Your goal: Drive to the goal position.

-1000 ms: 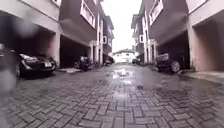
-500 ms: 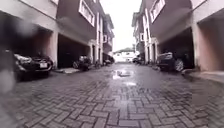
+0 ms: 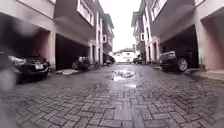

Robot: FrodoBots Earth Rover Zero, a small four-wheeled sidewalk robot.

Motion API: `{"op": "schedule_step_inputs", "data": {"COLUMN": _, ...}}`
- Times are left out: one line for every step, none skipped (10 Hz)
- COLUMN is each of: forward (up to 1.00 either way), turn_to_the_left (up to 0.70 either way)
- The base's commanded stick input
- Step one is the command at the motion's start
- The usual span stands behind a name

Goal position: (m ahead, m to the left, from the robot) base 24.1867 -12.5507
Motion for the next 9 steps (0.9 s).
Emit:
{"op": "schedule_step_inputs", "data": {"forward": 0.7, "turn_to_the_left": 0.0}}
{"op": "schedule_step_inputs", "data": {"forward": 0.7, "turn_to_the_left": 0.0}}
{"op": "schedule_step_inputs", "data": {"forward": 0.7, "turn_to_the_left": 0.0}}
{"op": "schedule_step_inputs", "data": {"forward": 0.7, "turn_to_the_left": 0.0}}
{"op": "schedule_step_inputs", "data": {"forward": 0.7, "turn_to_the_left": -0.01}}
{"op": "schedule_step_inputs", "data": {"forward": 0.7, "turn_to_the_left": -0.35}}
{"op": "schedule_step_inputs", "data": {"forward": 0.7, "turn_to_the_left": -0.35}}
{"op": "schedule_step_inputs", "data": {"forward": 0.7, "turn_to_the_left": -0.34}}
{"op": "schedule_step_inputs", "data": {"forward": 0.7, "turn_to_the_left": -0.31}}
